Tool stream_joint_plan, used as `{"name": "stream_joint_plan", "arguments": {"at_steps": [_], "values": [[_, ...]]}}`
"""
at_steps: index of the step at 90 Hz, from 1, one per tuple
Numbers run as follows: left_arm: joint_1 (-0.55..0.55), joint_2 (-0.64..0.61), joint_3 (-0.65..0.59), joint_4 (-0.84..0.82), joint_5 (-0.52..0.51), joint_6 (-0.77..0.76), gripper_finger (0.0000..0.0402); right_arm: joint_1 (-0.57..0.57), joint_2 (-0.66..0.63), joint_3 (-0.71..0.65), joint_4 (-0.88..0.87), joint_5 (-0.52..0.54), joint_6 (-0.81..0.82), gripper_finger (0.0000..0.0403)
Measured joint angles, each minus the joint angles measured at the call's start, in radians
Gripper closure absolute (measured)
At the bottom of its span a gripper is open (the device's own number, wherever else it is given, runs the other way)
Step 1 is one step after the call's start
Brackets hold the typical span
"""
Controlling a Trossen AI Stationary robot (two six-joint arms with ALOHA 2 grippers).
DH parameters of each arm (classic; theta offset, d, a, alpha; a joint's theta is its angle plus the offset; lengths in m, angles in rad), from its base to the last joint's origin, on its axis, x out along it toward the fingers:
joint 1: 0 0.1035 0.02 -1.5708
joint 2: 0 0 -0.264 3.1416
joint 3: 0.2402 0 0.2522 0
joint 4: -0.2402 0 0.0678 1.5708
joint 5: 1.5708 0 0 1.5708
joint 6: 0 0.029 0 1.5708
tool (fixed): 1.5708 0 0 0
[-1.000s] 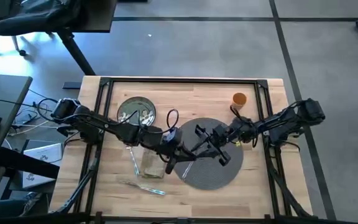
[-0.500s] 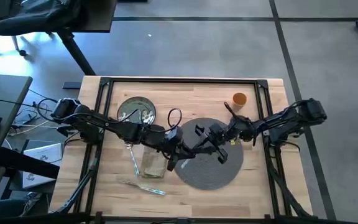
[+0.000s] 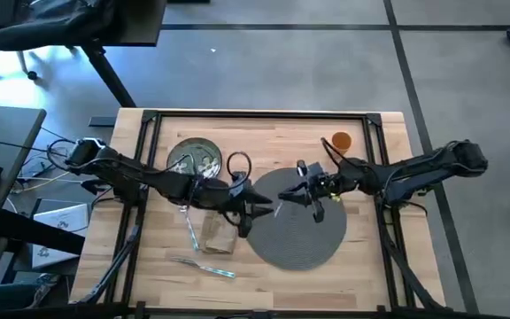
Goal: Set table place
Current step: Put the blue fork on top of the brown table napkin
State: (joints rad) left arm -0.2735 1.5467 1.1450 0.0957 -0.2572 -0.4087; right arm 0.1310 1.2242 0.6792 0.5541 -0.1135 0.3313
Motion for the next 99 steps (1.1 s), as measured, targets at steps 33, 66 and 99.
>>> {"name": "stream_joint_plan", "arguments": {"at_steps": [33, 66, 99], "values": [[0.017, 0.100, -0.002, 0.081, 0.034, 0.012, 0.0238, 0.000, 0.005, 0.000, 0.055, -0.001, 0.003, 0.0403], [0.038, 0.101, -0.002, 0.107, -0.014, 0.036, 0.0231, 0.000, 0.007, 0.000, 0.057, 0.005, 0.007, 0.0403], [0.054, 0.149, -0.002, 0.178, -0.040, 0.080, 0.0258, 0.007, 0.042, 0.000, 0.104, 0.034, 0.010, 0.0403]]}}
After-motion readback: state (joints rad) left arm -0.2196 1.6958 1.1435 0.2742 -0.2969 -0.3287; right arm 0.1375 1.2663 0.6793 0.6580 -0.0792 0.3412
